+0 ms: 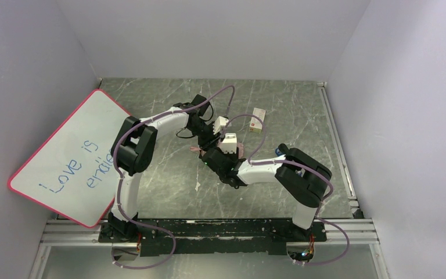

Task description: Put away the umbrella

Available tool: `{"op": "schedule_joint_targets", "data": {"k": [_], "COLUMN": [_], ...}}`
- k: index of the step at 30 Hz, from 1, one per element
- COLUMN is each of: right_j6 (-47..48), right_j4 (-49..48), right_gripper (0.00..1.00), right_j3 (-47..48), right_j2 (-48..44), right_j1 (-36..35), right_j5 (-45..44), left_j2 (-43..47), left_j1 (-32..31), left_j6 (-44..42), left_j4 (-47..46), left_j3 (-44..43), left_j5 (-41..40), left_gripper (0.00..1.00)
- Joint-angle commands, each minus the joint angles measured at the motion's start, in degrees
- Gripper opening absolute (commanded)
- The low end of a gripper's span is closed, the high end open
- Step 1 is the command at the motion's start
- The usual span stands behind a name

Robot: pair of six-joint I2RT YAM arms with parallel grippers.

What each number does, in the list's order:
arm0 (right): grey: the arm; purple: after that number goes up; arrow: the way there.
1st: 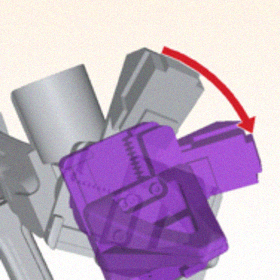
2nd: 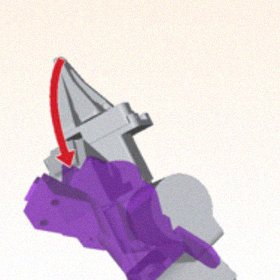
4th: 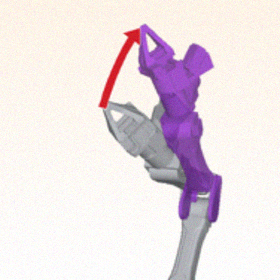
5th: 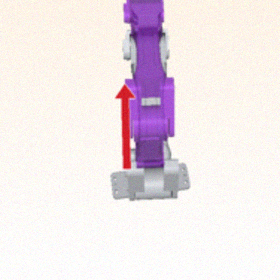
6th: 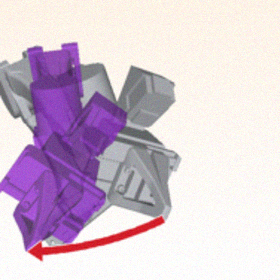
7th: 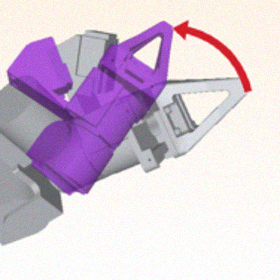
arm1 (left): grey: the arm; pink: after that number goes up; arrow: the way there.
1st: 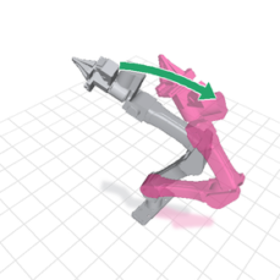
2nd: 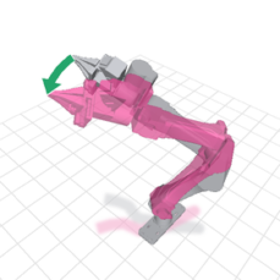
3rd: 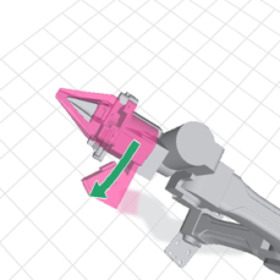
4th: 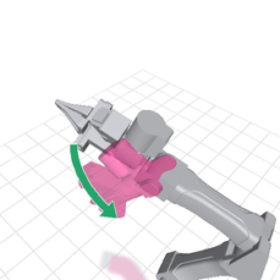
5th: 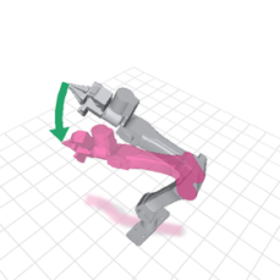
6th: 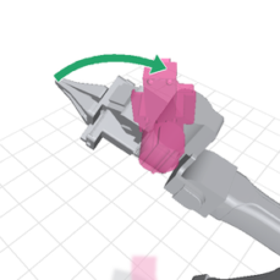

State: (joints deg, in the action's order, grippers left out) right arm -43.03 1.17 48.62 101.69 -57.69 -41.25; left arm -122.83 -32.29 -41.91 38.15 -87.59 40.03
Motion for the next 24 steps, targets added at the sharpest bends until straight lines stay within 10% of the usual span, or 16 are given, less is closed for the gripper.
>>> {"op": "schedule_joint_targets", "data": {"k": [1, 24], "right_j6": [-0.67, 0.26], "right_j4": [3.61, 2.21], "right_gripper": [0.47, 0.0], "right_j3": [-2.57, -8.23], "right_j2": [3.73, 1.04], "right_j1": [0.69, 2.14], "right_j5": [2.76, 8.71], "left_j2": [-10.87, -11.3], "left_j1": [-2.62, -2.69], "left_j6": [0.45, 1.92], "left_j4": [2.37, 2.3], "left_j3": [6.77, 6.3], "left_j5": [-16.37, -17.22], "left_gripper": [0.23, 0.22]}}
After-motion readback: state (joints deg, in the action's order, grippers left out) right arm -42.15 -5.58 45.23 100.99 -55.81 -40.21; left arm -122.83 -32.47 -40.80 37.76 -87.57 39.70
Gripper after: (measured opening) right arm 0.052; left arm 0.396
